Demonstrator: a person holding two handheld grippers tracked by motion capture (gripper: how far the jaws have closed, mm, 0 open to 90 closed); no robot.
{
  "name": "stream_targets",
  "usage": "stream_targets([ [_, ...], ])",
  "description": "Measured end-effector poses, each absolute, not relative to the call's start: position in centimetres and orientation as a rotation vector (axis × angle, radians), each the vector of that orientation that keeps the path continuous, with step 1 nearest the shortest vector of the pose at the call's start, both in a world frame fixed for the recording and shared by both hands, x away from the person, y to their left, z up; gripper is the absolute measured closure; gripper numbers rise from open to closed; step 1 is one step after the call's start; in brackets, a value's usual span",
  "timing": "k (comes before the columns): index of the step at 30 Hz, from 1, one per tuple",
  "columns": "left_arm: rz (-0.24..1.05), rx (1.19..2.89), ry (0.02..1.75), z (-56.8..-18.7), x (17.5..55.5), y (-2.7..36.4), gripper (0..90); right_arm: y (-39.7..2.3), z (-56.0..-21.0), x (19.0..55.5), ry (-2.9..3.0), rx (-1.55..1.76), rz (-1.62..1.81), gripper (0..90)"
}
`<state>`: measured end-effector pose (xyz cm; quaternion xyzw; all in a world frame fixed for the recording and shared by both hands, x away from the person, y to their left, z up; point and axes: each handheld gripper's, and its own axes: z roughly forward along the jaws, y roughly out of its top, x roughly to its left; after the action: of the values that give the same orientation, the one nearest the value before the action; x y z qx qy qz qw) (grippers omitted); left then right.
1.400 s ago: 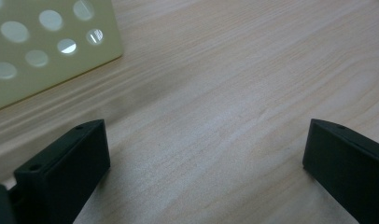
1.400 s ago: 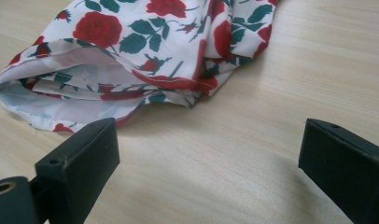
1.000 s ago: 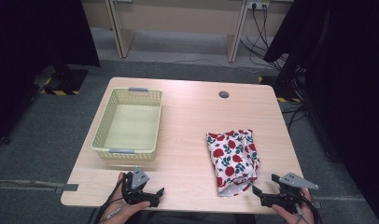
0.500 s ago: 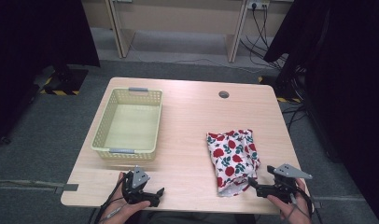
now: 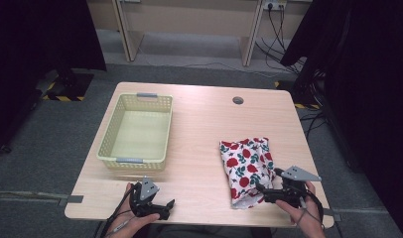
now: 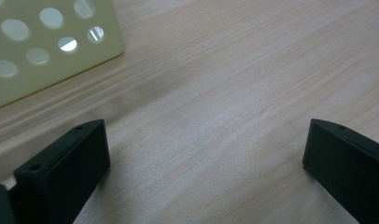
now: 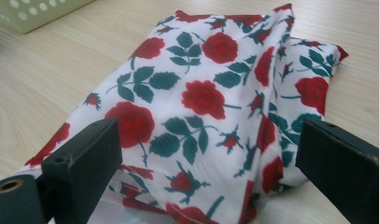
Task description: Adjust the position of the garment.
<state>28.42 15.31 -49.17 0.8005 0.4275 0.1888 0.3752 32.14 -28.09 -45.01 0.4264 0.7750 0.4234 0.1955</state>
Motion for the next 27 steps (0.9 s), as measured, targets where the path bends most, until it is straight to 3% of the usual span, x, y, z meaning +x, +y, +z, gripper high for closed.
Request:
stream_targets([
  [27,0.488,2.041,1.09,-49.3,28.5,15.4,0.0,-25.2,-45.7,37.2,2.251,1.163,1.139,7.5],
])
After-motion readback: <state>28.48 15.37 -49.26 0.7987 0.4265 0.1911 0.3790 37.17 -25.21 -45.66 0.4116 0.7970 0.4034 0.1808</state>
